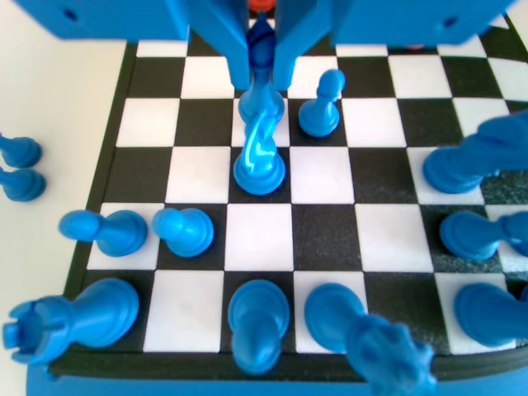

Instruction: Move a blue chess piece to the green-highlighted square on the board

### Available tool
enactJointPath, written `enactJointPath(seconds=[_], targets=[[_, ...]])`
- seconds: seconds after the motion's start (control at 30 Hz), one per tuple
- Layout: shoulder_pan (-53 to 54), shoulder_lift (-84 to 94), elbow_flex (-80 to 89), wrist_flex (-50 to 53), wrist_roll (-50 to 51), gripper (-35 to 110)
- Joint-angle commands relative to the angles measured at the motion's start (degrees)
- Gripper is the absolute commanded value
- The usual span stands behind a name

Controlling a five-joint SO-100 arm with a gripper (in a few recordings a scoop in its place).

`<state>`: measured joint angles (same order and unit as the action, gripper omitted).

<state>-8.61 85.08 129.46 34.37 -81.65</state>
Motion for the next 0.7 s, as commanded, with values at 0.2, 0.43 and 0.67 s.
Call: enactJointPath(seconds=[0.2, 0.43, 0.67], targets=[[-0.7, 1.93, 0.53, -1.05, 0.44, 12], [-0.18, 4.48, 0.97, -1.05, 0.53, 14], [0.18, 7.29, -2.2, 2.99, 2.64, 14]])
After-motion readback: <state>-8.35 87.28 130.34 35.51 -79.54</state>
